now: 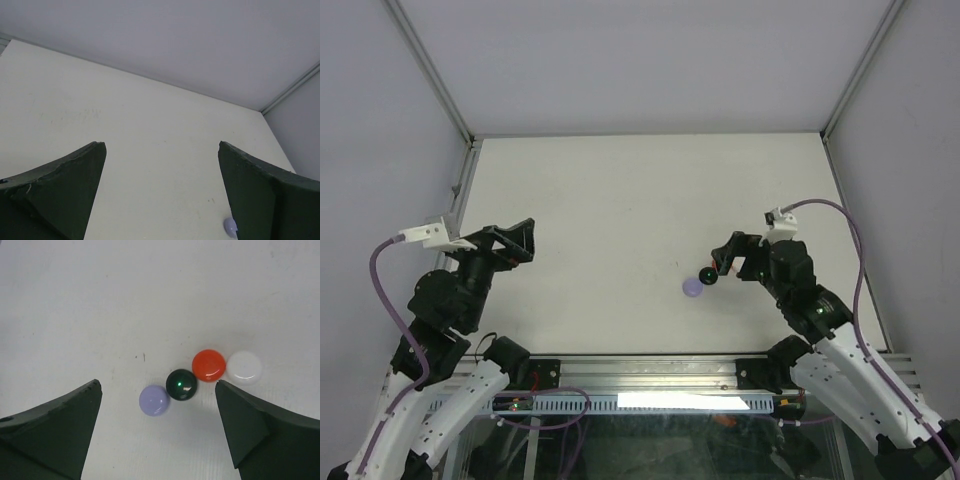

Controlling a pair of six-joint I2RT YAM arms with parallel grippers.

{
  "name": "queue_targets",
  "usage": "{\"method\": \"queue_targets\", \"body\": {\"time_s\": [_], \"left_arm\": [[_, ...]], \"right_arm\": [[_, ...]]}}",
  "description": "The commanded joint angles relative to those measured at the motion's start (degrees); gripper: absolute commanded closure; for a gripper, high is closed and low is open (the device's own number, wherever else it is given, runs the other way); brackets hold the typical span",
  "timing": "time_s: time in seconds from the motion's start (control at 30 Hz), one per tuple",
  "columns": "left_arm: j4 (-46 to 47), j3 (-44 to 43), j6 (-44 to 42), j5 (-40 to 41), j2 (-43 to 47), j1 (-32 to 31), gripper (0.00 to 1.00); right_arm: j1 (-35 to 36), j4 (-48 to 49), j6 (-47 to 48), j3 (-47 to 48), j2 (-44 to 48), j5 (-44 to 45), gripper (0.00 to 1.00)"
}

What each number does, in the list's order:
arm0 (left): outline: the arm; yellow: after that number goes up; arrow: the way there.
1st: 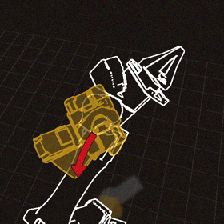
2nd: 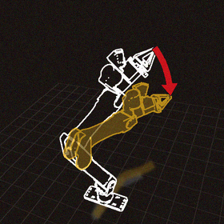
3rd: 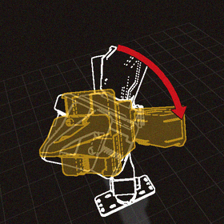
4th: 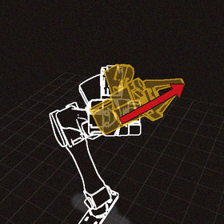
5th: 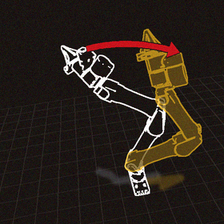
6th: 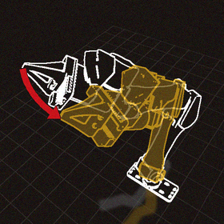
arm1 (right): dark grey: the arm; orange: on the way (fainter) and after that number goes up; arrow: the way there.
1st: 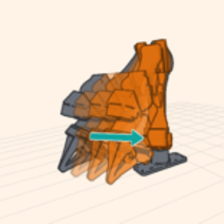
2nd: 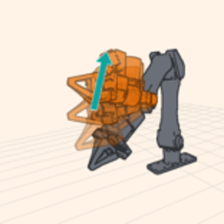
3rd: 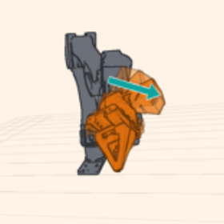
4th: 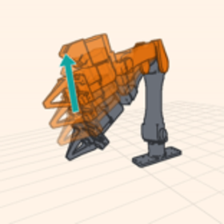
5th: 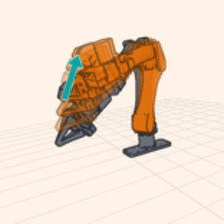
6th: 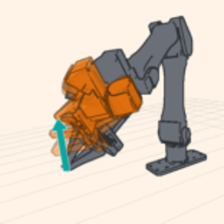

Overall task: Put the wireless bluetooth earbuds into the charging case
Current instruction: Reset both arms

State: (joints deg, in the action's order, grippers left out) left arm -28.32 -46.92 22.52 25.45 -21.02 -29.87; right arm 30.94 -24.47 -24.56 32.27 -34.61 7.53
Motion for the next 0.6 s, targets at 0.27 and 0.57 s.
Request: {"method": "queue_targets", "body": {"time_s": [0.27, 0.57], "left_arm": [[3.6, 4.7, -1.6, 2.6, 2.2, 0.7, 0.01], [3.6, 5.6, -2.9, 2.1, 2.2, 1.0, 0.01]], "right_arm": [[-0.2, -0.5, 8.3, 4.2, 13.0, 16.0, 0.01], [-0.2, 0.9, 8.3, 2.2, 20.3, 18.8, 0.0]]}}
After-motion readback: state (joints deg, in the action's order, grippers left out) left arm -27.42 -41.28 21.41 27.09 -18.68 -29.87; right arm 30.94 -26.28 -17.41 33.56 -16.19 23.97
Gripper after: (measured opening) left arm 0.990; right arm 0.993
